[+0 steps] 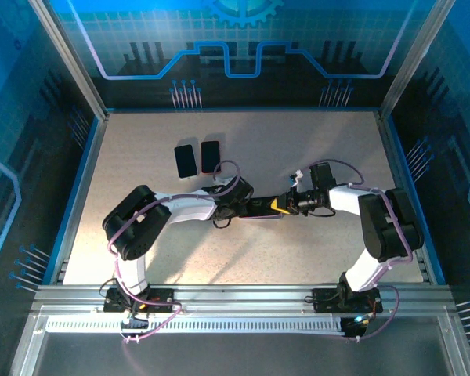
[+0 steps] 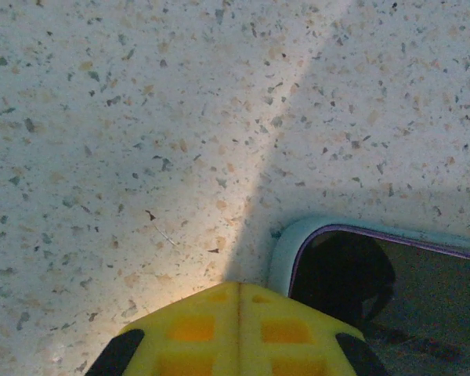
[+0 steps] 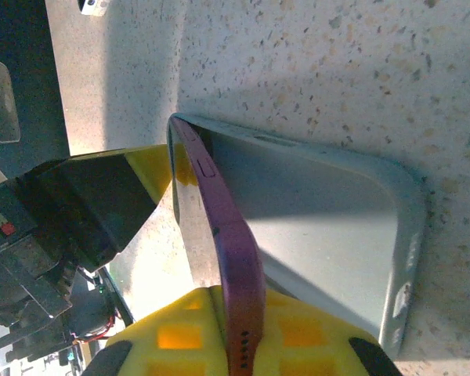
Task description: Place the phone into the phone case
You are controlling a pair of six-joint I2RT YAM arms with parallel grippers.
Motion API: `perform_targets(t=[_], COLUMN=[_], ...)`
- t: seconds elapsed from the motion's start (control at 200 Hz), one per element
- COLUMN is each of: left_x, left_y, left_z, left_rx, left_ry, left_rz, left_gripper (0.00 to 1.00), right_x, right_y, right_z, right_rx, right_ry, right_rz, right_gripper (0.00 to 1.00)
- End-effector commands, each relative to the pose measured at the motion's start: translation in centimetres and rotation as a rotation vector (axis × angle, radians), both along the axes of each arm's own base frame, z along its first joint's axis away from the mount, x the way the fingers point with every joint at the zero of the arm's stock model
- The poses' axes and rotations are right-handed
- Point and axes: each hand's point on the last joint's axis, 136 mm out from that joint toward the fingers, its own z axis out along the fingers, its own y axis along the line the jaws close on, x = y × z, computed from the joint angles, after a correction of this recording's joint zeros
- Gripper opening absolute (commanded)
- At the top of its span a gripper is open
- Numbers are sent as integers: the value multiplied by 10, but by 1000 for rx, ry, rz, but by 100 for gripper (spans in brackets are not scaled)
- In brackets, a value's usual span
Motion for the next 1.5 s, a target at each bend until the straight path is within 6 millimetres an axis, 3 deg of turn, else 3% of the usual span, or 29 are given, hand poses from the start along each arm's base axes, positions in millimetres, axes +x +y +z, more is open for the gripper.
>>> perform_targets(t=[0.0, 0.275, 0.675, 1.076, 1.116, 1.241, 1.496], left_x=[21, 21, 19, 17, 16, 15, 13], left_y=[-11, -13, -13, -12, -12, -13, -12], left_z=[-7, -6, -4, -1, -1, -1, 0], left_rx=[-62, -85, -97, -115, -116, -125, -142], left_ry=[-59, -64, -63, -70, -69, -70, -75], left_rz=[25, 25, 27, 31, 31, 29, 36], left_gripper=[0, 0, 0, 0, 0, 0, 0], right_x=[-25, -24, -17, -17, -7, -7, -5], right_y=[-6, -11, -16, -14, -11, -10, -5], right_z=[-42, -48, -51, -46, -38, -36, -30], right_rx=[-136, -185, -270, -345, -346, -369, -407], right_ry=[116, 117, 121, 115, 86, 84, 72], right_rz=[21, 27, 29, 56, 54, 63, 82], right_gripper=[0, 0, 17, 26, 28, 37, 42])
